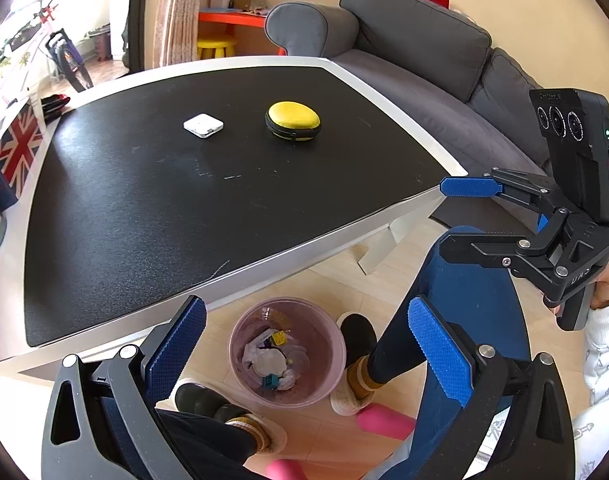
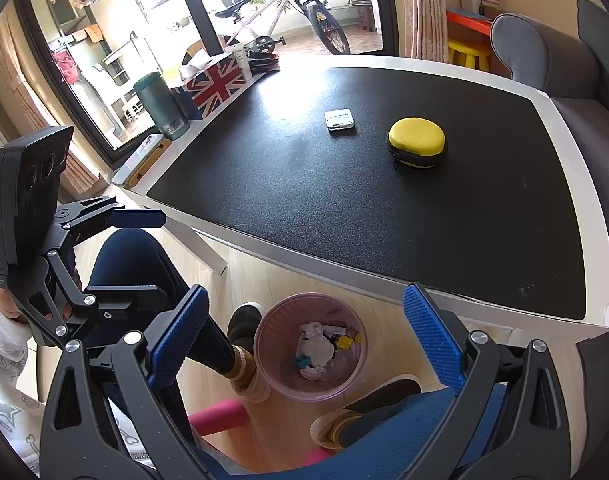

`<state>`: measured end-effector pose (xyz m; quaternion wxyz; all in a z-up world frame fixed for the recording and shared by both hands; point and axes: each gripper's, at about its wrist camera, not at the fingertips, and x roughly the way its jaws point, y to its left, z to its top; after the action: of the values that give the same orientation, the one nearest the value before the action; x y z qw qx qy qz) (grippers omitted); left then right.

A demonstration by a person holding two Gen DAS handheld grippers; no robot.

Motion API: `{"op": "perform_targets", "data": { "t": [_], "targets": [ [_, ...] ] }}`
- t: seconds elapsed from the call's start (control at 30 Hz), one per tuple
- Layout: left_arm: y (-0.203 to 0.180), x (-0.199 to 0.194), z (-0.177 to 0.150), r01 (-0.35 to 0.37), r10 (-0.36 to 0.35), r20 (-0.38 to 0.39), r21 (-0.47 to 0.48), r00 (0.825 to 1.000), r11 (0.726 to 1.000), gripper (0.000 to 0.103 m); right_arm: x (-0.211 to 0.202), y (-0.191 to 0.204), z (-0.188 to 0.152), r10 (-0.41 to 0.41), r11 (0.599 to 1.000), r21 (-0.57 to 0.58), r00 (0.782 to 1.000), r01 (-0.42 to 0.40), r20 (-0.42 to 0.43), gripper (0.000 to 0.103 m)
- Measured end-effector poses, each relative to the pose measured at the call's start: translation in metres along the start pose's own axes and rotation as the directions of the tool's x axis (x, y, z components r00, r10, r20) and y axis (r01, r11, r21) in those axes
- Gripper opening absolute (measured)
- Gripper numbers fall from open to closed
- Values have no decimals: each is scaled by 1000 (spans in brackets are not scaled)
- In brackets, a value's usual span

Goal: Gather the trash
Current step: 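Move both open grippers from the bin back toward the table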

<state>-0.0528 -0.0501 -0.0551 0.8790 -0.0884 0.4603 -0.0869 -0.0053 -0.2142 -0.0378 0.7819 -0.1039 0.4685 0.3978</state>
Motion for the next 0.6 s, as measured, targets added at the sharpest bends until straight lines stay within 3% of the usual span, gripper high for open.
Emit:
{"op": "perform_targets", "data": {
  "t": [0.33, 0.6],
  "targets": [
    [11, -5, 11, -38, 38, 38, -12, 999, 999, 97, 1, -7, 13, -8, 1000, 11, 1000, 8, 13, 97],
    [27, -8, 30, -69, 73, 86, -39, 994, 997, 97, 10, -25, 42, -42, 999, 19, 998, 41, 37, 97]
  ]
}}
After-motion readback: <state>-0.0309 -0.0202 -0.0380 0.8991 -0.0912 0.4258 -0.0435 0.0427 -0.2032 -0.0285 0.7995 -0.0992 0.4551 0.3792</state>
